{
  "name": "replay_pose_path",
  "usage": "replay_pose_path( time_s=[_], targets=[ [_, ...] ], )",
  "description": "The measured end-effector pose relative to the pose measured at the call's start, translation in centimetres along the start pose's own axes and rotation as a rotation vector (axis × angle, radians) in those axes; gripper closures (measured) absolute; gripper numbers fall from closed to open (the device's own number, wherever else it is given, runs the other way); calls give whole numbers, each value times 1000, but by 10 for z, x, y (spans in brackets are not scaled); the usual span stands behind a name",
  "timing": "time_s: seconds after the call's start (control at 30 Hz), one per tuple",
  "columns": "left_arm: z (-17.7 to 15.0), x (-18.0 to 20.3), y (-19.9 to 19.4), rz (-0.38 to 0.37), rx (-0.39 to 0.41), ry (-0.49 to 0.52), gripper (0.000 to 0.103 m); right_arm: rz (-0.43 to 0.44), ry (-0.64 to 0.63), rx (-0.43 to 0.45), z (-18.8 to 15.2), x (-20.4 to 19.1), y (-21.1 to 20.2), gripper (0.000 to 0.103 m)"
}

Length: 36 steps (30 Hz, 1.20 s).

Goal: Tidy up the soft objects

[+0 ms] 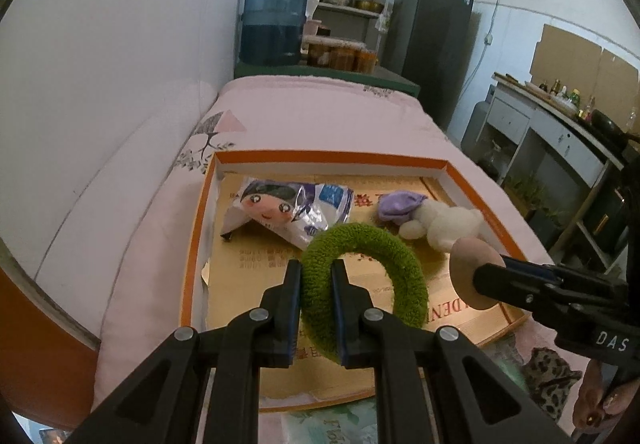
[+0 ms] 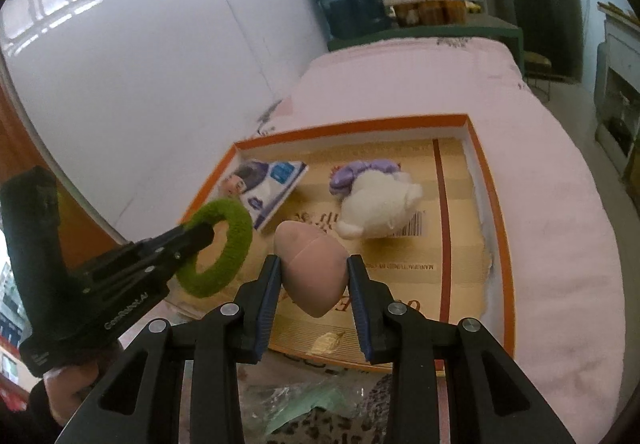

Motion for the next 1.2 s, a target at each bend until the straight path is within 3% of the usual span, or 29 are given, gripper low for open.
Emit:
replay_pose_path(
  time_s=[0.37, 0.73, 1.0, 1.2],
  targets=[
    [-12, -1, 19, 7, -58, 2, 88, -22, 34, -82, -9, 13, 21, 68],
    [-16, -2, 25, 9, -84, -2, 88, -50, -4, -91, -10, 8, 24, 65],
    [-22, -4, 36, -36, -126, -18, 86, -73, -20, -91, -11, 5, 25, 64],
    [-21, -6, 34, -38, -115, -28, 71, -91, -23, -90, -11, 3, 23, 57]
  ],
)
Point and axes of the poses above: each gripper's, at about its wrist camera, not at the fingertips, and y roughly the way its jaws point, x to its right, z to its top, the point moved 7 cm from there along y, roughly the way its jaws point, and after that the axes turned 11 degrees about z, right-handed, at the moved point
